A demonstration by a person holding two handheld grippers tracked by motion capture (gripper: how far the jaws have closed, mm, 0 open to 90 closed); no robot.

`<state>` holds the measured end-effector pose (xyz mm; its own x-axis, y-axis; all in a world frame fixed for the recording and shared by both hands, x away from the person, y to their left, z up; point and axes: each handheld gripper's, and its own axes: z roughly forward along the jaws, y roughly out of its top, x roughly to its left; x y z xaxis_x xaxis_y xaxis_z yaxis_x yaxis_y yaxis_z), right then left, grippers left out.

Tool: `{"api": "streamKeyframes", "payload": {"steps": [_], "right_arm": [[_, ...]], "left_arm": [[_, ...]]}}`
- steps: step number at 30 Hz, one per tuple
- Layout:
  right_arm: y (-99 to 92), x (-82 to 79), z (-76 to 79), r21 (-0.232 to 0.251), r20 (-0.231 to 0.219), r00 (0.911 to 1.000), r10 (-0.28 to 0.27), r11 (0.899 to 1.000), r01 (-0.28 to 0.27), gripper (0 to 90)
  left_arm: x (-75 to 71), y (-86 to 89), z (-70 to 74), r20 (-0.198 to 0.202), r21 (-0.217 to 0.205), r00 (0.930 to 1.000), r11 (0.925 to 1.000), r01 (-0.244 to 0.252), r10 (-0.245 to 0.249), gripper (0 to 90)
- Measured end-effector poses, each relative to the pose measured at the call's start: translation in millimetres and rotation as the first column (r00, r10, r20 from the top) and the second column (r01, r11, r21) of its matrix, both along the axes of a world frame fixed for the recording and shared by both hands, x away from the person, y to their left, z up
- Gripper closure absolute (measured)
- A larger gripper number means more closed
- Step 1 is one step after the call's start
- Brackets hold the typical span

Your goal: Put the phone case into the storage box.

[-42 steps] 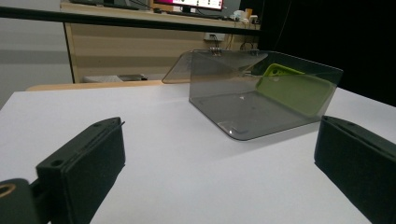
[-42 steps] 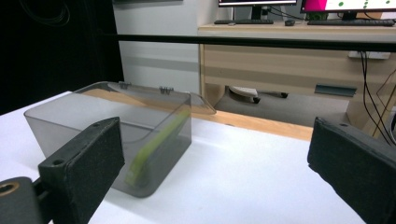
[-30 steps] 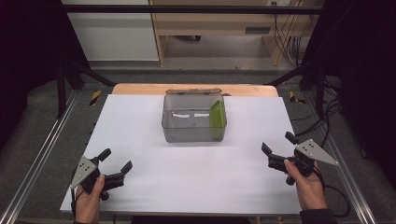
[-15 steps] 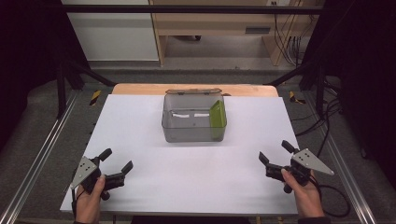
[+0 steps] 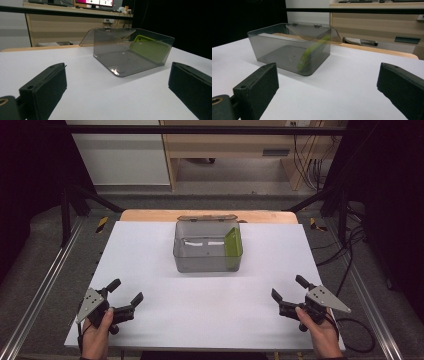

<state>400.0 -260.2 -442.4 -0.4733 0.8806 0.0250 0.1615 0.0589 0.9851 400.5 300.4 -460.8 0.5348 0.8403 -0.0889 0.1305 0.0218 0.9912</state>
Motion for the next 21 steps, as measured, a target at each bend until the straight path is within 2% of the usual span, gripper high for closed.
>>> {"api": "streamKeyframes", "payload": {"steps": [12, 17, 21], "right_arm": [[25.9, 4.0, -15.1, -0.010, 0.012, 0.9990, 0.044, 0.999, -0.044, 3.8], [35.8, 8.1, -20.8, 0.027, 0.025, 0.9984, 0.052, 0.998, -0.052, 3.7], [42.3, 10.0, -20.8, 0.008, 0.038, 0.9979, 0.052, 0.999, -0.053, 3.3]], "left_arm": [[-1.8, -1.6, 0.7, 0.022, -0.026, 0.9996, 0.9995, -0.017, 0.017, 1.6], [-1.5, -3.1, 0.2, 0.031, -0.030, 0.9993, 0.9994, -0.020, 0.021, 1.6], [-1.0, -4.0, -0.3, 0.031, -0.031, 0.9993, 0.9993, -0.020, 0.021, 1.4]]}}
